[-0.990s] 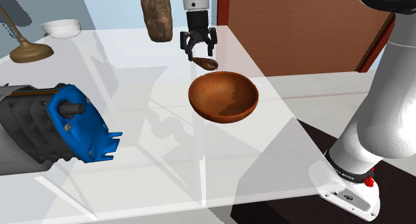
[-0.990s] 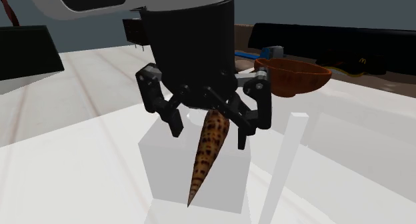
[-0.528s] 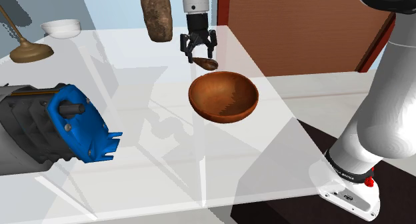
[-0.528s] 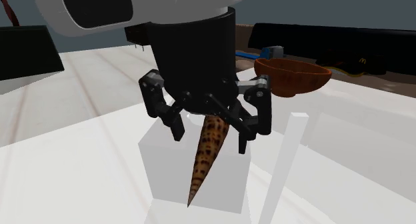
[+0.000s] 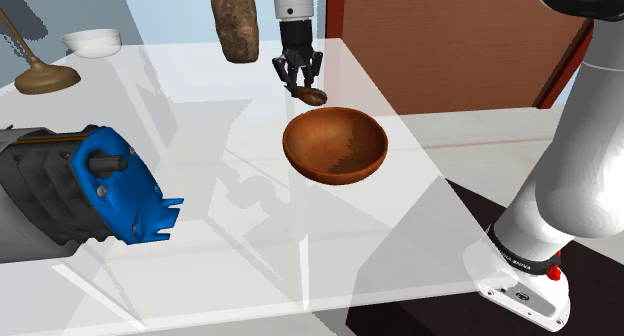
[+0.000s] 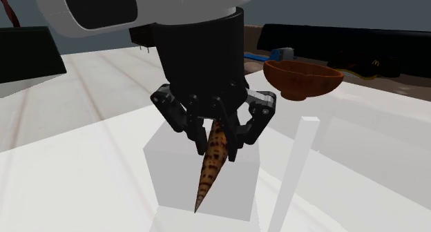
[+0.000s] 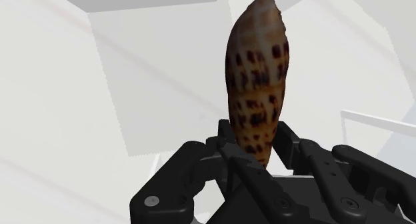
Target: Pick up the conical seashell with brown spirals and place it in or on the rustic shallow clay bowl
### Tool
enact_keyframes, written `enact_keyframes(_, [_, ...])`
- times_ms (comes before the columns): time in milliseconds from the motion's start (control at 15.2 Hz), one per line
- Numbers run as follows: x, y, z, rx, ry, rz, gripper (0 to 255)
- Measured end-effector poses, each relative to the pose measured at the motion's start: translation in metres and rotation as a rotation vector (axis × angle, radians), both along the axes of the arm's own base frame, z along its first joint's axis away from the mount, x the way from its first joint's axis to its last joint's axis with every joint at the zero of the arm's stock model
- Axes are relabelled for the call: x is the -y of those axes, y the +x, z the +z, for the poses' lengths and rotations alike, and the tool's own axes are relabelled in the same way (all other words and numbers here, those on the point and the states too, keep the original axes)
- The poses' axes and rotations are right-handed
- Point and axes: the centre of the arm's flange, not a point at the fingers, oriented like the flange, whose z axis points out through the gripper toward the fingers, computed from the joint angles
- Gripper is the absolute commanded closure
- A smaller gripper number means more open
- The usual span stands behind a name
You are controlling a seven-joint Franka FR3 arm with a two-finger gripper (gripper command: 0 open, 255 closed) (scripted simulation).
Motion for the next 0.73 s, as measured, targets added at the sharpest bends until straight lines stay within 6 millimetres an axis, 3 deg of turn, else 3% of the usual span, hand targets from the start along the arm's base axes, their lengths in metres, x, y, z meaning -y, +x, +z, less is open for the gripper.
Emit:
enact_keyframes(264, [0.000,0.000,0.002,0.000,0.000,0.000,255])
enact_keyframes(726, [0.001,0.002,0.037,0.001,0.000,0.000,255])
